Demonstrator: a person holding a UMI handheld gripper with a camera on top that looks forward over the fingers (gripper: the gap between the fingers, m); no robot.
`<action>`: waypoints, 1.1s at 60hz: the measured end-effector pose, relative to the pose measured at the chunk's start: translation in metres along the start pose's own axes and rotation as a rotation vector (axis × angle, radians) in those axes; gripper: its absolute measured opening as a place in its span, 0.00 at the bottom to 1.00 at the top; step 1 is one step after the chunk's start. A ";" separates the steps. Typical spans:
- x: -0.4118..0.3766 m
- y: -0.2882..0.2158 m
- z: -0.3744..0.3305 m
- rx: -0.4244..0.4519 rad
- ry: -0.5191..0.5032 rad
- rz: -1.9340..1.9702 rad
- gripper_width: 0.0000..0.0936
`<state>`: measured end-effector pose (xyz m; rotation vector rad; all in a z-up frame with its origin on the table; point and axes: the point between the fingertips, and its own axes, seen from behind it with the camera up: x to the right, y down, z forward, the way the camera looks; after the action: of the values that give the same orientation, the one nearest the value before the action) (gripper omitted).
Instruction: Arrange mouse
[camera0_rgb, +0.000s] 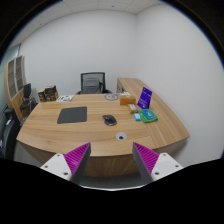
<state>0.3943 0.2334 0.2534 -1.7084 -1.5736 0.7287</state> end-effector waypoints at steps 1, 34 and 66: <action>-0.001 -0.001 0.001 0.003 -0.003 0.000 0.92; -0.017 -0.028 0.159 0.058 -0.034 -0.041 0.92; -0.012 -0.043 0.355 0.034 0.015 -0.088 0.92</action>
<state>0.0869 0.2634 0.0729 -1.6058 -1.6063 0.6925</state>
